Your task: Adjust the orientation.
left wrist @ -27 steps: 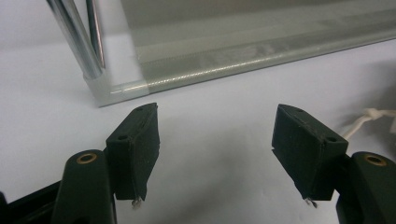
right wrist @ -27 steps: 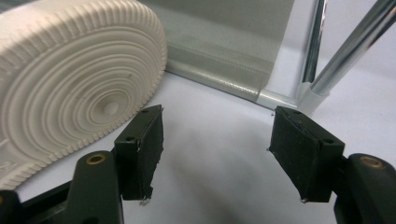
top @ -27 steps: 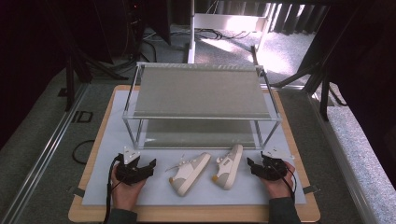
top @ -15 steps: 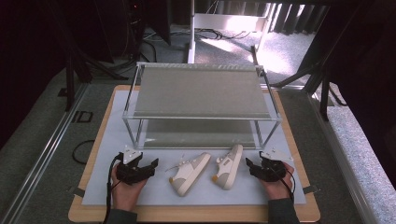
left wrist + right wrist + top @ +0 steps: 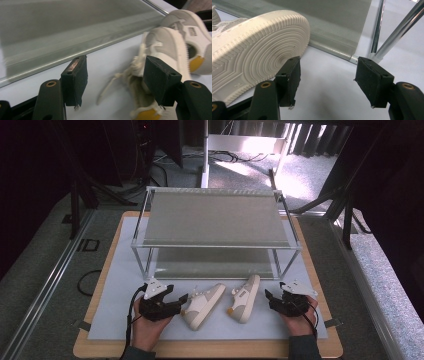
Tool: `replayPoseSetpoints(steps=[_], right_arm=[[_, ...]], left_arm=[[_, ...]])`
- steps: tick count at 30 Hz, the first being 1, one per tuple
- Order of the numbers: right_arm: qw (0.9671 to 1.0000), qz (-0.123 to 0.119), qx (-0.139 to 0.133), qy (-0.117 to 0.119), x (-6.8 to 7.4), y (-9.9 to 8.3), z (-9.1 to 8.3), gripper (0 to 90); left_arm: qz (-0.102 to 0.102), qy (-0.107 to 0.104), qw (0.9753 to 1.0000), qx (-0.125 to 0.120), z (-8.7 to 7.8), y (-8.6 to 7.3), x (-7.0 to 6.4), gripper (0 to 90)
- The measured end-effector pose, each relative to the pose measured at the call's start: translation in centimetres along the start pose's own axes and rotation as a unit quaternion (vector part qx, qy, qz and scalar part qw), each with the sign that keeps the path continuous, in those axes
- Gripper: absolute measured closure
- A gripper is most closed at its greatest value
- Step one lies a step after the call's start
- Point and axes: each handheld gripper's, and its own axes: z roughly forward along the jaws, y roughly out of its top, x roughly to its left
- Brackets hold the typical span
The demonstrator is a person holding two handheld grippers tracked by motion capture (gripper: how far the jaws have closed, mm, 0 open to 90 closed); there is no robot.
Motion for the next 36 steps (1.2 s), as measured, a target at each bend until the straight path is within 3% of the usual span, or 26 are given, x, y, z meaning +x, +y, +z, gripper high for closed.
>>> replayPoseSetpoints(steps=[10,24,29,33,36], right_arm=[[1.0,-0.005,0.005,-0.006,0.1,-0.1,0.0,36.4],[0.9999,-0.007,0.005,-0.008,0.1,-0.1,0.0,36.4],[0.9999,-0.007,0.006,-0.009,0.1,-0.1,0.0,36.4],[0.9999,-0.008,0.003,-0.01,0.0,-0.1,-0.1,36.4],[0.9999,-0.007,0.003,-0.011,-0.1,-0.2,-0.1,36.4]], left_arm=[[0.011,-0.037,0.999,0.023,1.3,-0.3,-1.7,37.3],[0.008,-0.077,0.9964,0.034,2.2,-0.4,-3.2,34.7],[-0.003,-0.106,0.9935,0.043,2.6,-0.4,-3.5,34.8],[-0.002,-0.114,0.992,0.053,2.8,-0.3,-4.0,35.2],[-0.004,-0.116,0.9918,0.053,2.9,-0.2,-4.4,40.4]])
